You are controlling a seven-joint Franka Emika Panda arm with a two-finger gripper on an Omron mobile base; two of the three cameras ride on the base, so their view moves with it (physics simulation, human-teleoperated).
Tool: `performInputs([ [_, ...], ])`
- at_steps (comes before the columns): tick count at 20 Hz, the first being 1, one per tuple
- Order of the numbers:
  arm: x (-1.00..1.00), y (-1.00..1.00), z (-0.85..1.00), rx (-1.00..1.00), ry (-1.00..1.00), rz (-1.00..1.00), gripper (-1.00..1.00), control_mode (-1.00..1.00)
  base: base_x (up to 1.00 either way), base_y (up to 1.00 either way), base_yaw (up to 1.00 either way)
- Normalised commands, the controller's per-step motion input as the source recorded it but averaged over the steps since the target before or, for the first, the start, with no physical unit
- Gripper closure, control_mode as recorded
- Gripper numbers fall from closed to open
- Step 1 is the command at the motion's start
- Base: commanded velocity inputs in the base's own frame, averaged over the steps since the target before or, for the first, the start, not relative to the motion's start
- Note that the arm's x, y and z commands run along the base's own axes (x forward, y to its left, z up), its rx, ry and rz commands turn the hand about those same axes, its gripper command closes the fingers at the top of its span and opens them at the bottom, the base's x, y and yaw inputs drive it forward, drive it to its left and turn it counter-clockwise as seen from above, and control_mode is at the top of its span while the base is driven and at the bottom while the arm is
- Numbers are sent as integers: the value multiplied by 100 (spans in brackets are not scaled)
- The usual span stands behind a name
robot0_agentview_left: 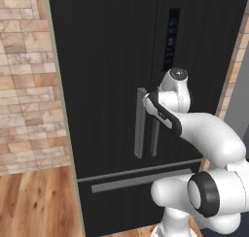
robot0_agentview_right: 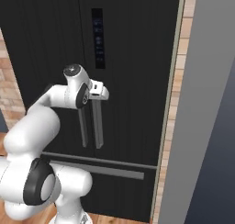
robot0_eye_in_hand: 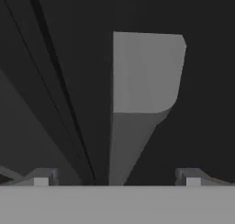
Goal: Retrieve a lemon from the fridge and place it on the cutting board with the fish.
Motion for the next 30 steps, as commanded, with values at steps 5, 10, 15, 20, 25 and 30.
performInputs([
  [5,22,-1,-14,0,-6,0,-100,-100,0,0,0],
  [10,22,-7,-12,0,-4,0,-100,-100,0,0,0],
  [15,24,-10,-11,0,0,0,-100,-100,0,0,0],
  [20,21,-3,-7,0,-5,0,-100,-100,0,0,0],
  [25,26,0,-8,0,-8,0,100,-100,0,0,0],
  [30,17,0,-2,0,-3,0,100,-100,0,0,0],
])
